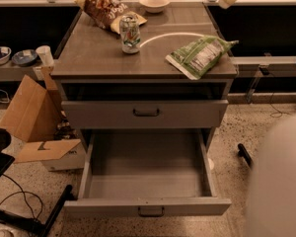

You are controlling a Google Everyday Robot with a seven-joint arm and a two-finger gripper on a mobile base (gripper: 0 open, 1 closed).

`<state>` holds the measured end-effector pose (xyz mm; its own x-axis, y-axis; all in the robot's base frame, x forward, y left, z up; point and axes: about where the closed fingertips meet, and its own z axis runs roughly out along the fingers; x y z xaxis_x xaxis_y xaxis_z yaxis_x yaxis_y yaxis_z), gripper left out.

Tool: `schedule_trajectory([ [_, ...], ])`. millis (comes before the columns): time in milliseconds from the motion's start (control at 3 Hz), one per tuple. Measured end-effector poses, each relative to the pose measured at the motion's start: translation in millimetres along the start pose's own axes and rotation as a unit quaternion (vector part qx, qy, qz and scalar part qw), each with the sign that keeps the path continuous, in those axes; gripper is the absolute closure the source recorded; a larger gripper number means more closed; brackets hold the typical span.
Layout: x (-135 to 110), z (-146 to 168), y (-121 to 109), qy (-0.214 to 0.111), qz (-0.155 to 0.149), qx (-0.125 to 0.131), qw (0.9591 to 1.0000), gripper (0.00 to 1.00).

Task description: Pick green jalapeno chip bag from middle drawer and place on counter

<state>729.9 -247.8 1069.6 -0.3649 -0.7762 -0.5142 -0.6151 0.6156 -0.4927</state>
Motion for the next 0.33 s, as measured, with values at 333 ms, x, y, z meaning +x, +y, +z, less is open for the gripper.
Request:
schedule_trajectory([
  [333,17.9,-50.0,-16.9,-0.050,0.053,0.049,0.9961,0.00],
])
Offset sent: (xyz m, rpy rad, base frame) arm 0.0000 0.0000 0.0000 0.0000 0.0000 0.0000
